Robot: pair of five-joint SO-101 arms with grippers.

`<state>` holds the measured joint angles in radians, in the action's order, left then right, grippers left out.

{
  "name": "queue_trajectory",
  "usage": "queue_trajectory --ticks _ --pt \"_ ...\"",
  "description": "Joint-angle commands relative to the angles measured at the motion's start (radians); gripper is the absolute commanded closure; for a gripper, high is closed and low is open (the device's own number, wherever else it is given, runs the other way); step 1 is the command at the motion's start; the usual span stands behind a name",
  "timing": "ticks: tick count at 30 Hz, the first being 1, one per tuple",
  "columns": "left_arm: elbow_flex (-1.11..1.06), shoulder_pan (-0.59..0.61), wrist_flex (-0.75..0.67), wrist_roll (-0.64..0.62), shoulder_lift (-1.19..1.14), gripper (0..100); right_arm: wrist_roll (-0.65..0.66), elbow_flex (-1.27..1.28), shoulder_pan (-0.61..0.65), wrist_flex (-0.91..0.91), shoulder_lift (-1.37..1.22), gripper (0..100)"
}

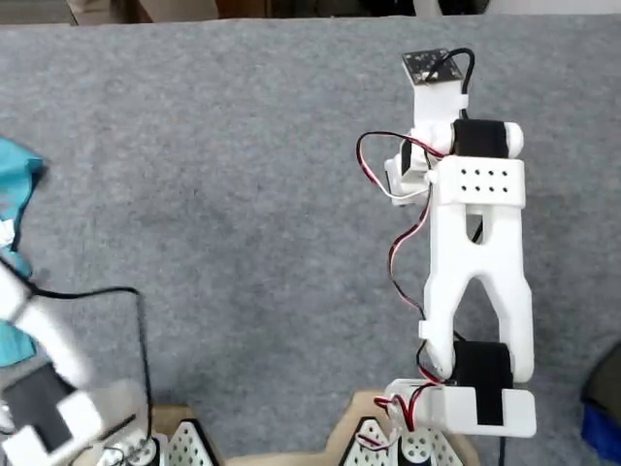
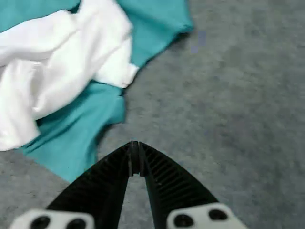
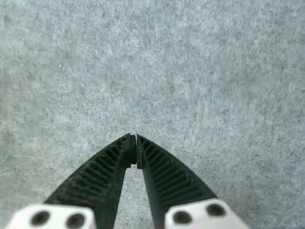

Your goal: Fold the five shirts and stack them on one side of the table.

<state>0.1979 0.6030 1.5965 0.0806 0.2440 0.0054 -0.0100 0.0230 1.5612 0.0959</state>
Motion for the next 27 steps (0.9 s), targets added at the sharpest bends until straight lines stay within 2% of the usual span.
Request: queue_trajectory --ticks 1,3,5,8,11,14,17,19,23,27 --pt "0.048 -0.287 0.028 -0.028 0.124 98 0.011 0.001 -0.004 0.017 0.004 99.1" --pt "0.029 -0.290 0.026 -0.002 0.147 98 0.011 0.001 -0.005 0.018 0.004 99.0" --pt "-0.012 -0.215 0.026 0.029 0.151 98 0.011 0.001 -0.002 0.037 0.004 99.0" --pt "-0.104 0.014 0.008 0.117 0.147 98 0.011 0.001 0.001 0.044 0.004 99.0" --pt "-0.212 0.249 -0.068 0.230 0.147 98 0.012 0.001 0.002 0.043 0.002 99.0" --pt "-0.325 0.453 -0.187 0.279 0.147 91 0.012 0.001 0.007 0.041 0.002 99.0" --pt "-0.448 0.626 -0.347 0.275 0.147 78 0.012 0.008 0.022 0.041 0.002 99.0" --pt "-0.529 0.715 -0.470 0.264 0.147 73 0.012 0.021 0.038 0.041 0.002 99.0" --pt "-0.674 0.825 -0.733 0.288 0.145 73 0.012 0.047 0.077 0.041 0.002 99.0" --pt "-0.790 0.853 -0.928 0.299 0.124 73 0.009 0.044 0.107 0.041 0.002 99.0"
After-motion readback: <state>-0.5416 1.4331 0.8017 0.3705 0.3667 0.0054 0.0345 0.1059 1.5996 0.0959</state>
